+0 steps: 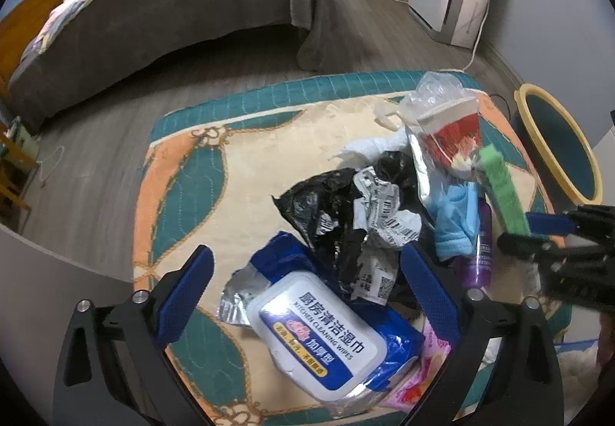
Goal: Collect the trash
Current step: 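Grasp the black plastic bag with left tool while right tool grasps green medicine box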
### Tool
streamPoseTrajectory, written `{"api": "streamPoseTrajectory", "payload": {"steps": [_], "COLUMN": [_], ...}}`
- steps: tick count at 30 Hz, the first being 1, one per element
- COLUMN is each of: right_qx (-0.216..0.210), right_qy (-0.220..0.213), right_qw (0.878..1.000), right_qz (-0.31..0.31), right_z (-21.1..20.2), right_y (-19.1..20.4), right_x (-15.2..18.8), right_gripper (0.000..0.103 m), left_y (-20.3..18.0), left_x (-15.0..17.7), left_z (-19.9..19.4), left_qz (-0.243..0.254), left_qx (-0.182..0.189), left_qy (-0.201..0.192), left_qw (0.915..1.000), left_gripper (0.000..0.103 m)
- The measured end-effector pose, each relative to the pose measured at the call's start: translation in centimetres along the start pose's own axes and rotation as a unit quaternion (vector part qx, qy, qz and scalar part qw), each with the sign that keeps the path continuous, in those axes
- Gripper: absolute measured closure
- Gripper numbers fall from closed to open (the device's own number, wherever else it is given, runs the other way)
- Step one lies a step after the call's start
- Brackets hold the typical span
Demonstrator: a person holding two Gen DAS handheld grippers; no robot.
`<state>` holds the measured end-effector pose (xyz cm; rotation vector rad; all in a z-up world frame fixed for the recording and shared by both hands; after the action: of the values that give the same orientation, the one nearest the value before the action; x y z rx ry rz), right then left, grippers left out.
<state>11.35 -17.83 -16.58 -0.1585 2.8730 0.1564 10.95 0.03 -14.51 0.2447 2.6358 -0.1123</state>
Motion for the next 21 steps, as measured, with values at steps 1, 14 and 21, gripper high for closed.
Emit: {"api": "streamPoseTrajectory", "payload": {"steps": [1,14,21], "right_qx": [0.001,0.038,0.064], "right_qy": [-0.005,0.024,0.004], "right_qw": [1.0,0.998,0.998], "right_qz": [0.009,0.053,0.02], "right_z": [-0.4,-0.7,-1.6], "right_y": [-0.5,-4.3,-3.2], "right_x": [-0.2,0.6,0.5], "right_gripper": [0.067,0.075,0.085], "left_y": [-0.1,-0.4,-1.4], "left_x": [0.0,0.0,0.2], "left_z": [0.2,0.8,0.4], "left_qz": [0.003,-0.011,0.038], "left_qx": [-0.002,0.044,0.025], "left_qy": [0.002,0.019,0.018], "left_qw": [1.0,0.9988,0.9988], "left_gripper": [0.007,0.05,0.096]}}
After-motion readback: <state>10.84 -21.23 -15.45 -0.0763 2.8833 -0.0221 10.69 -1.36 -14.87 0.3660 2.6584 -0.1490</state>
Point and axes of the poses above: each gripper's, at about its wrist camera, not at the fingertips, and z roughly the way its jaws point, y to its left, x to its underside, the point moved 2 cm from there along z, roughly the way its jaws point, and after that the axes turned 6 degrees about x, right-handed, at the moved point
